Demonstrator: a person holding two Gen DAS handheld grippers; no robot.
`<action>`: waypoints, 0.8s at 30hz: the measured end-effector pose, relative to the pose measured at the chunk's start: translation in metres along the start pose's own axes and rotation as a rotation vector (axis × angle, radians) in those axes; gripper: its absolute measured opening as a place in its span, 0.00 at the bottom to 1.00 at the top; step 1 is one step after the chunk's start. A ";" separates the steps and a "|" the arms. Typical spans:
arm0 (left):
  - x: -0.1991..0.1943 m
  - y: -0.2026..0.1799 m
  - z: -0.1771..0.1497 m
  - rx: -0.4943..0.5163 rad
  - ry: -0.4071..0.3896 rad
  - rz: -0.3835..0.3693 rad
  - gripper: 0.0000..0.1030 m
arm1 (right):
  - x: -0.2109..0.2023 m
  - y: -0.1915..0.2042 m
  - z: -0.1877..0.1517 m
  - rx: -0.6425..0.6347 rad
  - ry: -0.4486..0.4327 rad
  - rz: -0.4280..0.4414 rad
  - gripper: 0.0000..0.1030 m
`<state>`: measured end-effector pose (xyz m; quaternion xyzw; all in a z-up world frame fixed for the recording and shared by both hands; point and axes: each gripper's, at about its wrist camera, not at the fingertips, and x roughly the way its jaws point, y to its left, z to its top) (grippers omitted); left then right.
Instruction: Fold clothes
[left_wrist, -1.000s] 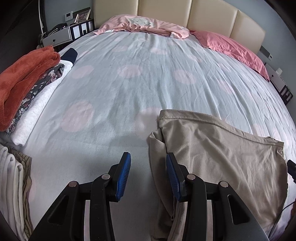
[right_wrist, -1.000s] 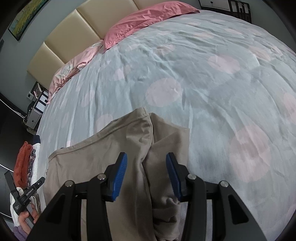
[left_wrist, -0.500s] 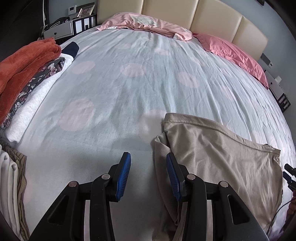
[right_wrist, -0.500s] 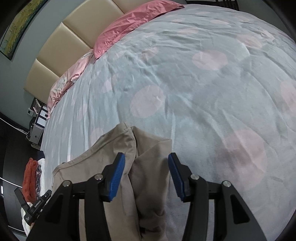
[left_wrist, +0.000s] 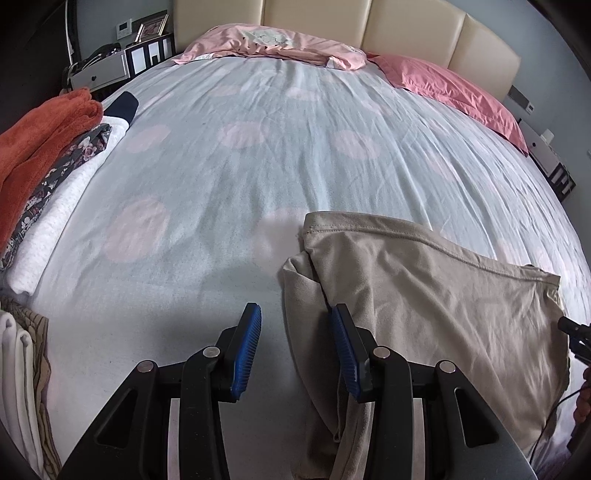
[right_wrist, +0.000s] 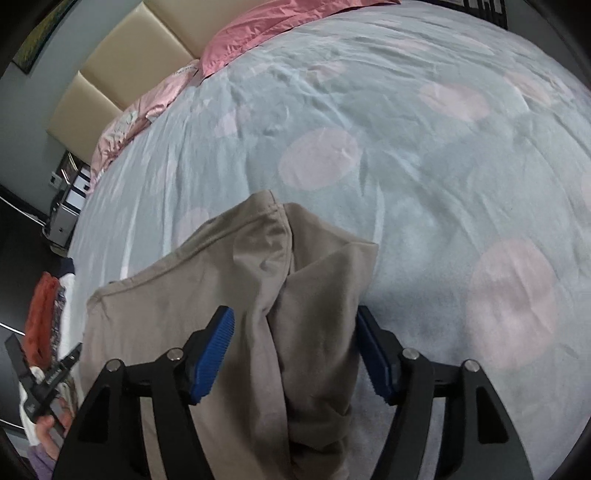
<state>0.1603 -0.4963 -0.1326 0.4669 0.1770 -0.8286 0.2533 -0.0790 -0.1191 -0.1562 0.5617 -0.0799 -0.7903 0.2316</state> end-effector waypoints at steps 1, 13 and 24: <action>0.000 0.000 0.000 0.001 0.001 0.002 0.41 | 0.000 0.001 -0.001 -0.015 -0.002 -0.025 0.45; 0.001 0.001 -0.001 -0.006 0.011 -0.005 0.41 | -0.006 0.002 -0.004 -0.009 -0.020 0.007 0.09; -0.009 0.000 0.006 -0.016 -0.022 -0.074 0.41 | -0.038 0.030 -0.011 0.002 -0.092 0.059 0.07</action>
